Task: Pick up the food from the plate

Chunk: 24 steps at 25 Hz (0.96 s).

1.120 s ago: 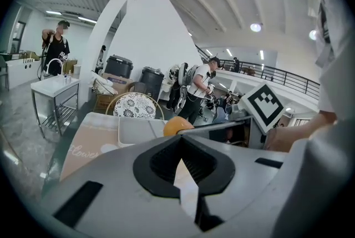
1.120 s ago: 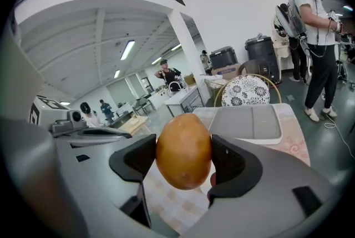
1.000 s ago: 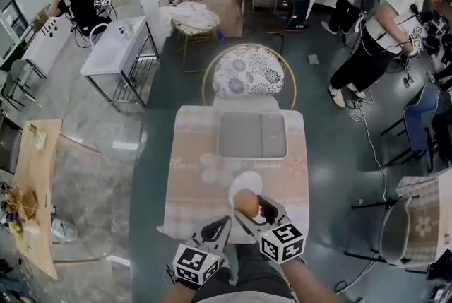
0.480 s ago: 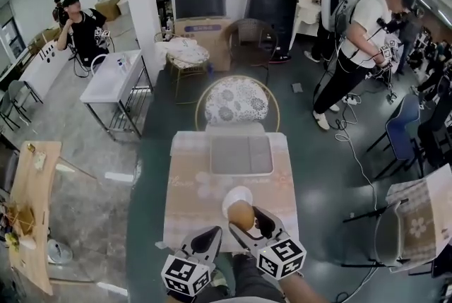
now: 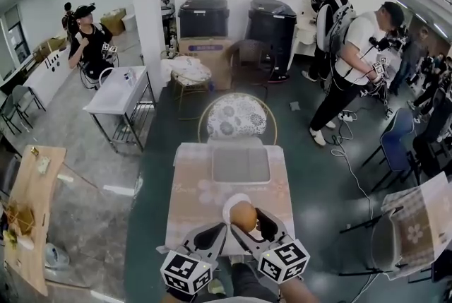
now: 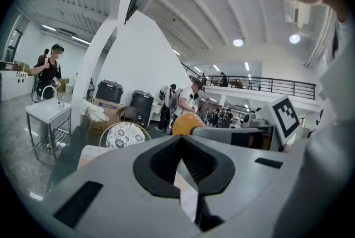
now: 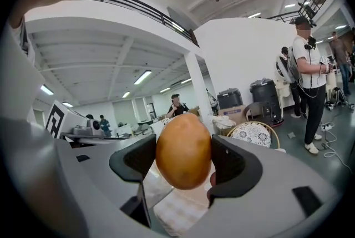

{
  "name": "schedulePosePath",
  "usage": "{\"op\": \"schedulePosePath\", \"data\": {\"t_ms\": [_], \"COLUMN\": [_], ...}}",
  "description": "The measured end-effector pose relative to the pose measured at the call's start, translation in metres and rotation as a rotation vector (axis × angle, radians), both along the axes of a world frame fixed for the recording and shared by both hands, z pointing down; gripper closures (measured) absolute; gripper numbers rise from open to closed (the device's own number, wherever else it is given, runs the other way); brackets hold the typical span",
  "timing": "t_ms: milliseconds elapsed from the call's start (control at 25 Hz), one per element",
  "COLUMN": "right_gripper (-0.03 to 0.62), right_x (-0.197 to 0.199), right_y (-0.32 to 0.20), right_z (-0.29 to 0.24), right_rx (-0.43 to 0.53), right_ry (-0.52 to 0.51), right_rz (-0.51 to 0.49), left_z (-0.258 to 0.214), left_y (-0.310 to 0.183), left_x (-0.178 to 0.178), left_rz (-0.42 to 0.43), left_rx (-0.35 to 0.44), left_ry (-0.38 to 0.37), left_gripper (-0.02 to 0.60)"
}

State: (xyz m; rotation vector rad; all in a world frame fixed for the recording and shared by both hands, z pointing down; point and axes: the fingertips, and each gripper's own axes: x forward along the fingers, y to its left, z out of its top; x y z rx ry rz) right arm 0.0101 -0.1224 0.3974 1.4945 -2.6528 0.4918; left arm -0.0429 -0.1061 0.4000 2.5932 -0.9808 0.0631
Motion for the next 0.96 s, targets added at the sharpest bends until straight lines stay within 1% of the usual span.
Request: {"op": "schedulePosePath", "data": {"t_ms": [160, 440, 960], "right_gripper": [0.309, 0.309, 0.309], "right_x": [-0.002, -0.005, -0.005], "right_y": [0.007, 0.014, 0.021], "right_z": [-0.009, -0.023, -0.034], "right_rx": [0.022, 0.054, 0.075], "right_ry": [0.005, 0.013, 0.016], "right_rz": [0.007, 0.012, 0.02], "left_z": [-0.014, -0.029, -0.04], "left_y": [0.003, 0.008, 0.011], "left_x": [0.0, -0.003, -0.009], "left_rz": [0.007, 0.011, -0.001], "left_rx": [0.032, 0.059, 0.077], "left_ry": [0.017, 0.032, 0.043], "left_gripper": [0.575, 0.575, 0.575]}}
